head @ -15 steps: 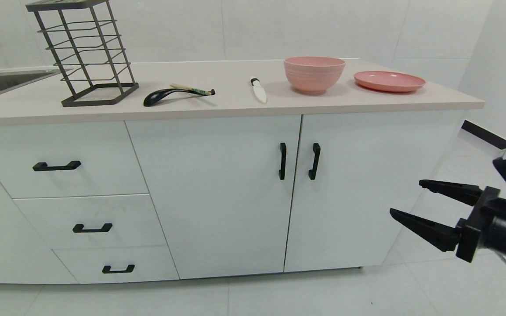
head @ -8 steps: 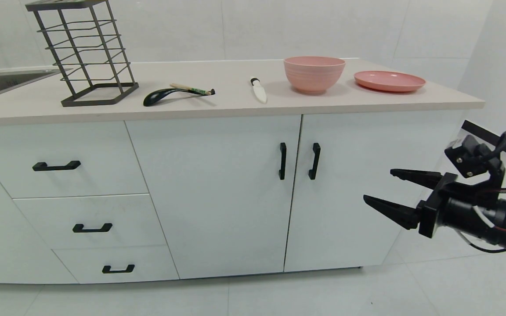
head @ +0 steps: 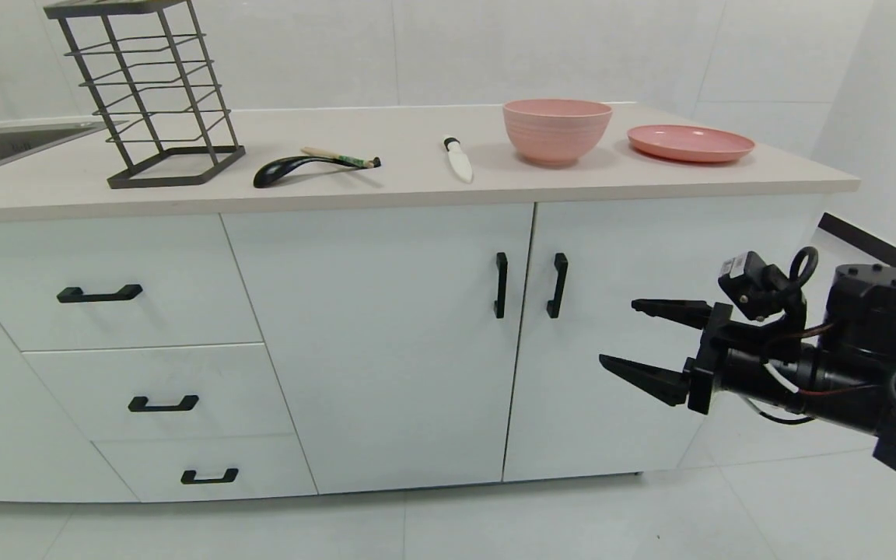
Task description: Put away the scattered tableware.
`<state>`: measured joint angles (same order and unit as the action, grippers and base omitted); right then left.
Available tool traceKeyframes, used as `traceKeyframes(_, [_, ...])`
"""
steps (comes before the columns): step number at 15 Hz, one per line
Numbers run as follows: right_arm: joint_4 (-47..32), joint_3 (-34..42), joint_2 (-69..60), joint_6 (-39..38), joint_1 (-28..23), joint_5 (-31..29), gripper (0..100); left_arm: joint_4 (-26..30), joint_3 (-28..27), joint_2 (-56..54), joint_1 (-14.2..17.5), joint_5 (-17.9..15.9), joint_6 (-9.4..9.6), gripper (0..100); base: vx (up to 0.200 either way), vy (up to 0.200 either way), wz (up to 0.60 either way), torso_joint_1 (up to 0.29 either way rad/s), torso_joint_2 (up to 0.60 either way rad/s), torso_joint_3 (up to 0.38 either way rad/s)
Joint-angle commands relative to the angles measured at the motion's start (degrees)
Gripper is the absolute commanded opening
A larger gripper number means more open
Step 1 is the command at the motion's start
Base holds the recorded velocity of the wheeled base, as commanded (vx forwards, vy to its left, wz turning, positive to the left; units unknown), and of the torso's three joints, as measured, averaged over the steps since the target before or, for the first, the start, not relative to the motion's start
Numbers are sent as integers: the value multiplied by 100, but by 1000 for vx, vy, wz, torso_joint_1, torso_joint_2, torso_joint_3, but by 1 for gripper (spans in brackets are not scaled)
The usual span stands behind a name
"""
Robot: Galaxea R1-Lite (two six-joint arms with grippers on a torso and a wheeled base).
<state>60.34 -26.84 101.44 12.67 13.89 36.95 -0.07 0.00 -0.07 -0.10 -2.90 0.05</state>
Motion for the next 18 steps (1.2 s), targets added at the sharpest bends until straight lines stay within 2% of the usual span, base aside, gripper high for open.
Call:
traceKeyframes(1, [197, -40, 254, 8, 123, 67, 100, -1, 0, 7, 1, -17, 21, 100, 0, 0, 0, 0, 0, 0])
traceKeyframes(3, [408, 83, 245, 8, 220, 40, 100, -63, 0, 7, 10, -167, 48, 100, 0, 0, 0, 0, 0, 0])
traceKeyframes(4, [443, 153, 219, -1, 220, 23, 100, -775, -747, 34, 27, -220, -163, 100, 0, 0, 0, 0, 0, 0])
traceKeyframes(5, [461, 179, 192, -1, 194, 23, 100, -924, -1468, 482, 89, -272, -269, 100, 0, 0, 0, 0, 0, 0])
traceKeyframes(6, [470, 171, 192, -1, 185, 32, 100, -880, -1749, 763, 62, -343, -207, 100, 0, 0, 0, 0, 0, 0])
traceKeyframes(7, [478, 188, 192, -1, 202, 32, 100, -880, -1740, 842, 10, -431, -207, 100, 0, 0, 0, 0, 0, 0])
traceKeyframes(9, [549, 215, 166, -1, 194, 67, 100, -907, -1731, 1343, -236, -914, -242, 100, 0, 0, 0, 0, 0, 0])
traceKeyframes(10, [566, 215, 157, -1, 194, 76, 100, -916, -1731, 1378, -254, -940, -242, 100, 0, 0, 0, 0, 0, 0])
traceKeyframes(11, [663, 259, 131, -10, 194, 76, 100, -942, -1784, 1730, -632, -1573, -198, 100, 0, 0, 0, 0, 0, 0])
traceKeyframes(12, [663, 267, 131, -10, 194, 76, 100, -942, -1828, 1888, -904, -2065, -189, 100, 0, 0, 0, 0, 0, 0])
traceKeyframes(13, [672, 259, 131, -10, 202, 76, 100, -942, -1837, 2038, -1045, -2355, -128, 100, 0, 0, 0, 0, 0, 0])
traceKeyframes(14, [663, 232, 139, -10, 202, 67, 100, -942, -1828, 2292, -1080, -2593, 30, 100, 0, 0, 0, 0, 0, 0])
traceKeyframes(15, [663, 223, 139, -10, 202, 67, 100, -951, -1828, 2433, -1089, -2681, 109, 100, 0, 0, 0, 0, 0, 0])
traceKeyframes(17, [663, 250, 139, -19, 185, 40, 100, -1153, -1890, 2987, -1089, -2918, 584, 100, 0, 0, 0, 0, 0, 0])
traceKeyframes(18, [663, 241, 139, -19, 176, 40, 100, -1223, -1890, 3136, -1089, -2944, 716, 100, 0, 0, 0, 0, 0, 0])
